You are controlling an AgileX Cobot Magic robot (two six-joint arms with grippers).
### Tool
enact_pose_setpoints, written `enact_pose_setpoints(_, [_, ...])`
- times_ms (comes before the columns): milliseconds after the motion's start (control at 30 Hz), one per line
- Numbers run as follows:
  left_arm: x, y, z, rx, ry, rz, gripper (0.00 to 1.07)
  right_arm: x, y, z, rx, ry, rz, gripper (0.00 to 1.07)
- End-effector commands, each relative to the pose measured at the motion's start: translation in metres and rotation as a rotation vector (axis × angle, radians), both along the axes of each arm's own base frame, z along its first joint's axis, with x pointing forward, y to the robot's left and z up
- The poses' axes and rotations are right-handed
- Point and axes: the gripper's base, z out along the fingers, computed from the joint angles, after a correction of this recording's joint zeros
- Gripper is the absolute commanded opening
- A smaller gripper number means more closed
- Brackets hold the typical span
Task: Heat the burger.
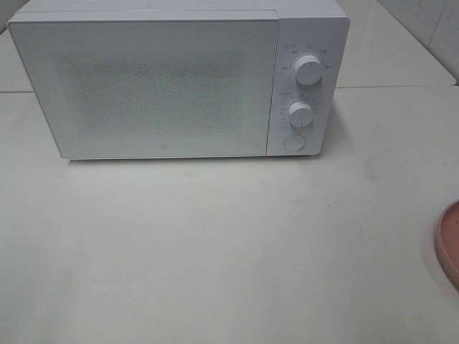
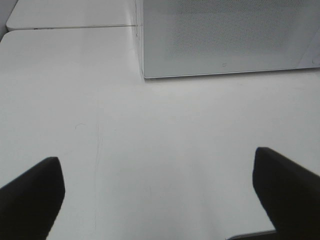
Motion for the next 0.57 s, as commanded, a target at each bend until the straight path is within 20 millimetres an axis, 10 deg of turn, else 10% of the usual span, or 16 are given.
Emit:
enact_pose_setpoints(33, [-0.0034,-0.0005,-0.0011,-0.007,-0.022,-0.001,0.94,-0.0032,-0.0005,-0.0006,-0.006,-0.020,-0.001,0.70])
enact_pose_setpoints(567, [-0.0034,-0.0005,-0.0011,-0.007,-0.022,-0.001,0.94,-0.0032,-0.0005,-0.0006,-0.006,-0.020,-0.001,0.70])
